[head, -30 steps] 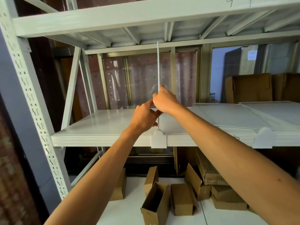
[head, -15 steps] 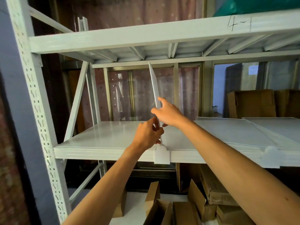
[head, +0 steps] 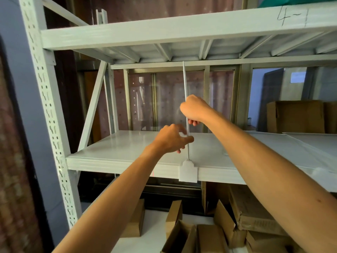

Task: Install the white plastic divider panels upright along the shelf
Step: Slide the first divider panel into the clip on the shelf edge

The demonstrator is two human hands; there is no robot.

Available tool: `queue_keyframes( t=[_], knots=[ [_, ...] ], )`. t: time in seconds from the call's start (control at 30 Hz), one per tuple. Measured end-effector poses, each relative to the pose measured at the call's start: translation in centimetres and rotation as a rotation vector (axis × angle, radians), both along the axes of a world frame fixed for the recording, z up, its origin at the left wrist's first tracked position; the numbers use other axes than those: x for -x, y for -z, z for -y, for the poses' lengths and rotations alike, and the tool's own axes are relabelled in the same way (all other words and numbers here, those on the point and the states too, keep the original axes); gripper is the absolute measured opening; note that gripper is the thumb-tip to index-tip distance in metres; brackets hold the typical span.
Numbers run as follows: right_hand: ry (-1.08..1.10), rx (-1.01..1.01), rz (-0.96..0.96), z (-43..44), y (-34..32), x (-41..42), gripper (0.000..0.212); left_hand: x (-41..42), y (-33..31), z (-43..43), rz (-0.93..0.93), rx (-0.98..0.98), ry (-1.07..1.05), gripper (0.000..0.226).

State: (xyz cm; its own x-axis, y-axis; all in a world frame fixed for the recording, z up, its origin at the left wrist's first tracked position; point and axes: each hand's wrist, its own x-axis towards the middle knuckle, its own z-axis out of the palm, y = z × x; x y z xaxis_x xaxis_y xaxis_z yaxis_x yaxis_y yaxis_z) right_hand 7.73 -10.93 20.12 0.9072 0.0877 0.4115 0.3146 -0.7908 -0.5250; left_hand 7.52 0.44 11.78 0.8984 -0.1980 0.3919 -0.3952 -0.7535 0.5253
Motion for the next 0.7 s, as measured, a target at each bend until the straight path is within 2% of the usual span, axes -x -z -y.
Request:
queue_keyframes(
  t=[0.07, 0.2, 0.27, 0.37, 0.43, 0.53, 0.6, 0.7],
  knots=[
    [-0.008, 0.006, -0.008, -0.4, -0.1, -0.1, 0.024, -0.7, -0.7, 0.4, 0.003, -0.022, -0.018, 0.048],
    [0.007, 0.020, -0.004, -1.2, 0.0, -0.4, 0.025, -0.7, -1.2, 1.8, -0.200, 0.363, 0.187, 0.037],
    [0.034, 0.048, 0.017, -1.4, 0.0, -0.3, 0.023, -0.5, -0.9, 2.1, -0.245, 0.489, 0.226, 0.038],
    [0.021, 0.013, 0.005, -1.5, 0.0, -0.4, 0.021, -0.8, -0.7, 2.2, -0.277, 0.525, 0.232, 0.055],
    [-0.033, -0.059, -0.028, -1.6, 0.1, -0.6, 0.032, -1.2, -0.7, 2.2, -0.303, 0.525, 0.254, 0.071],
    [-0.049, -0.103, -0.058, -1.4, 0.2, -0.4, 0.048, -1.5, -0.5, 2.4, -0.300, 0.506, 0.261, 0.084],
    [-0.065, -0.129, -0.073, -1.0, 0.2, -0.4, 0.053, -1.4, -0.4, 2.8, -0.303, 0.539, 0.241, 0.088],
    [-0.058, -0.180, -0.063, -0.5, 0.5, -0.5, 0.059, -0.8, -0.2, 3.8, -0.283, 0.636, 0.213, 0.083]
  ],
)
